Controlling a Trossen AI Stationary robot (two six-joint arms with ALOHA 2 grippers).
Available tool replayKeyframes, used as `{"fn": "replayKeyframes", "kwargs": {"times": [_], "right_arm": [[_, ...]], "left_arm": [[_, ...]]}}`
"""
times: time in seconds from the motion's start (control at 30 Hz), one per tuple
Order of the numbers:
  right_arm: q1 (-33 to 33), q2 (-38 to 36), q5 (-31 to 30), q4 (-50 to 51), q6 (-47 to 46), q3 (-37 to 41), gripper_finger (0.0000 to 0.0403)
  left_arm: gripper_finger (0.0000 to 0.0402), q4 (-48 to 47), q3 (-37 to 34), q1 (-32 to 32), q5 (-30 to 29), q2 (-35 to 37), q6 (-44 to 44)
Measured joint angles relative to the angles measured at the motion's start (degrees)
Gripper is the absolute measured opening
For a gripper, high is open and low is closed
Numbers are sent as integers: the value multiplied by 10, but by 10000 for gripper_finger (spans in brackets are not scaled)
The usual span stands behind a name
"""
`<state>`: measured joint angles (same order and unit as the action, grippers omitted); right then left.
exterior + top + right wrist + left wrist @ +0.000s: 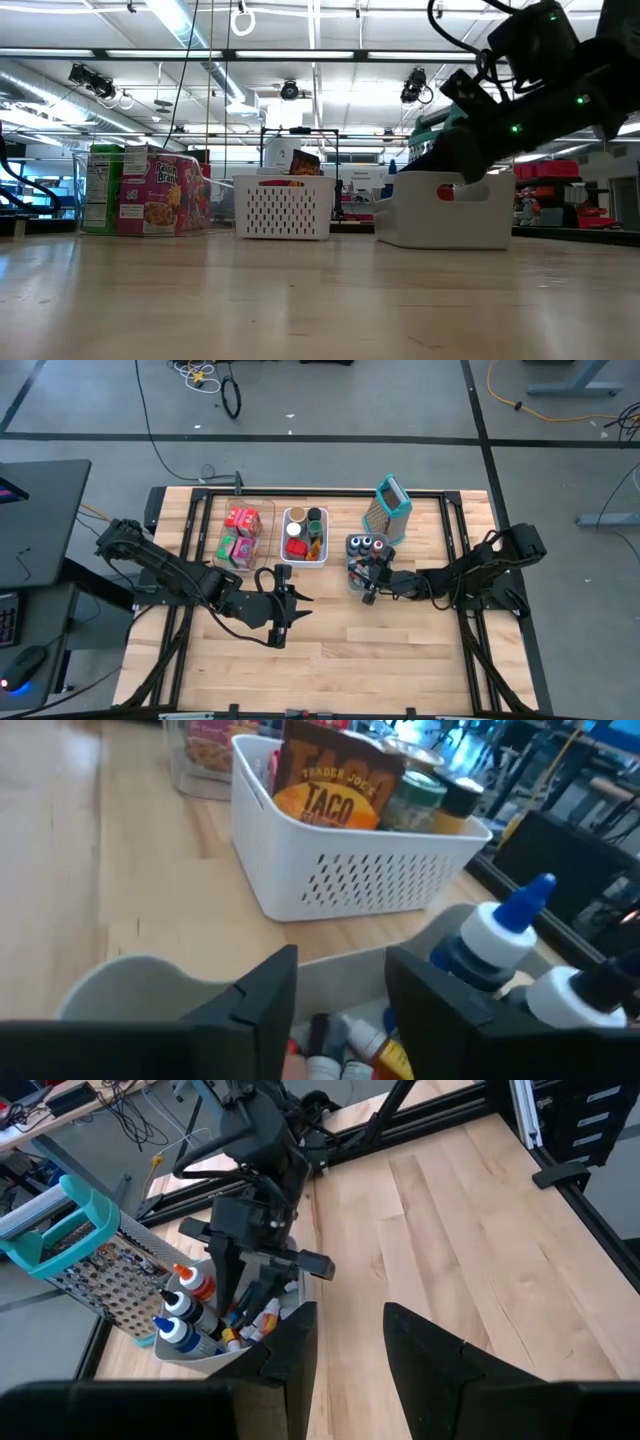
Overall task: Pick & Place Kitchen Items
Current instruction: Return to home position
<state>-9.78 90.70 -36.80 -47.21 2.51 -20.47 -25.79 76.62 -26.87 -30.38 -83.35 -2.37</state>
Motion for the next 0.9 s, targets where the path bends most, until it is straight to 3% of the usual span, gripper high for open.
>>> {"fn": "replayKeyframes", "kwargs": {"times": [0.27,0.33,0.43,0.77,0.9], "right_arm": [[-9,-25,-28,-19,63,-1,188],[-17,-49,-26,-19,84,-1,186],[-32,-101,-28,-20,114,-1,178],[-102,-317,-31,80,132,-2,143],[-130,-383,-88,138,133,-2,134]], "left_arm": [[126,-1,0,0,-31,0,-9],[126,-2,0,0,-62,0,-23],[126,-18,0,0,-113,0,-14],[126,-186,0,-5,-151,88,80],[126,-215,0,-5,-153,136,81]]}}
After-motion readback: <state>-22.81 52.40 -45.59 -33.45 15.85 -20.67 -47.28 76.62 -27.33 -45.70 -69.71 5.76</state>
